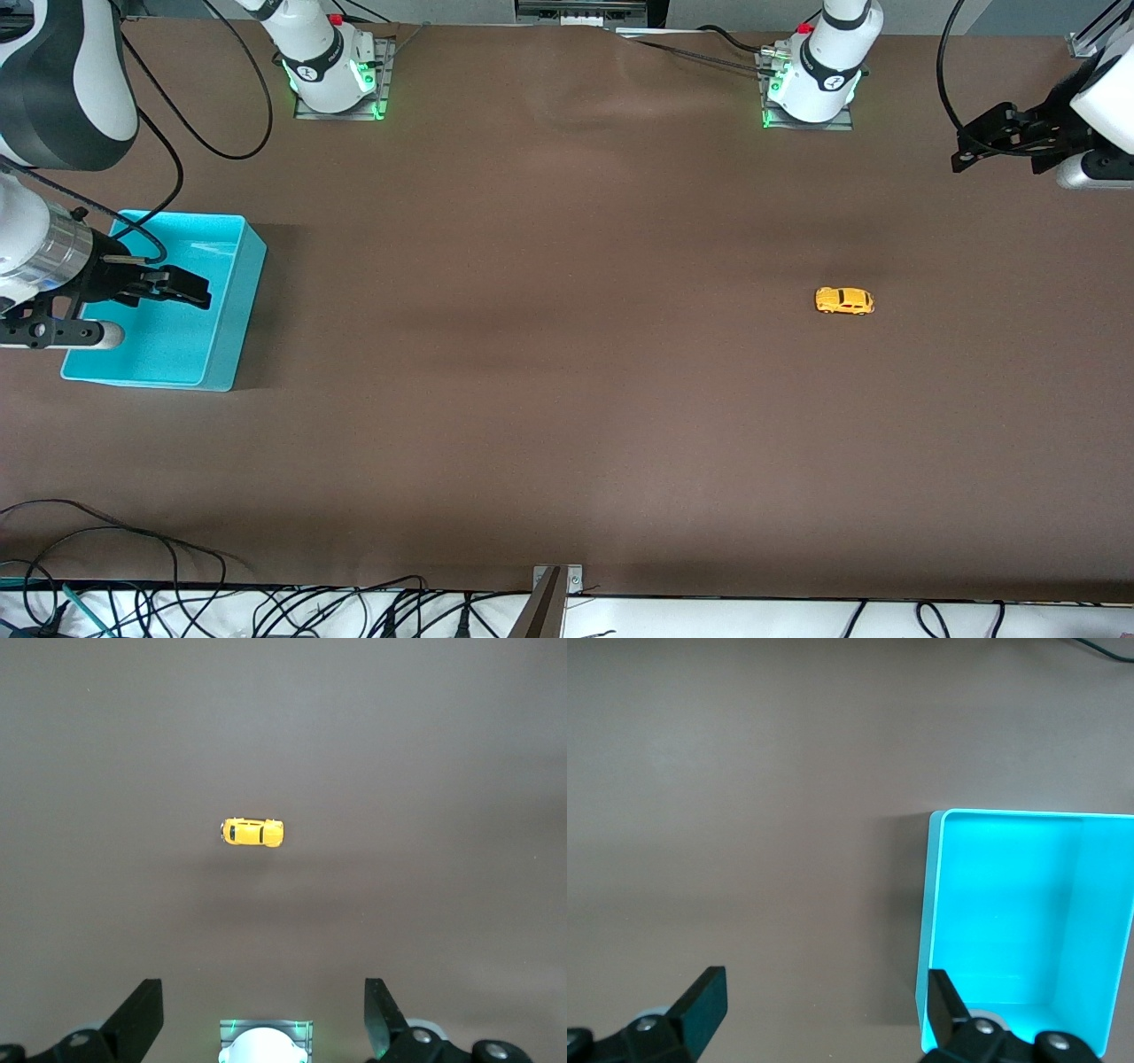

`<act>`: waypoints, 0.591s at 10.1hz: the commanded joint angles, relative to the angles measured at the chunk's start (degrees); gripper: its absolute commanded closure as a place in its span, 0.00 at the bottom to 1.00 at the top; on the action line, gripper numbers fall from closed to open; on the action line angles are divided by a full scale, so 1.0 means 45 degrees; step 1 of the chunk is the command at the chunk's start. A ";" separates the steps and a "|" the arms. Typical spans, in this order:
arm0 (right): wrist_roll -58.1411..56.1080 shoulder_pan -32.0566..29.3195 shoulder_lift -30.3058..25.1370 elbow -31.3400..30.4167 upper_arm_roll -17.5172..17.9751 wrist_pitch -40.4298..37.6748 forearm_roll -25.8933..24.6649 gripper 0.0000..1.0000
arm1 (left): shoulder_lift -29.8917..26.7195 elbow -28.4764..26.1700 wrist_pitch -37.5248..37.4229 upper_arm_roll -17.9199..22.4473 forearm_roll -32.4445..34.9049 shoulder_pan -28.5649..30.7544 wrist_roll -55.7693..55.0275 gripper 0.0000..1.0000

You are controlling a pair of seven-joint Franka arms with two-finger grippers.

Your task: Wind up and store yellow beetle car

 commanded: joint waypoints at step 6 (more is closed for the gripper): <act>-0.0137 -0.0079 -0.0149 0.0060 0.0065 -0.0203 -0.0128 0.00 | -0.0288 -0.0338 0.0208 -0.0136 -0.0252 0.0161 -0.0087 0.00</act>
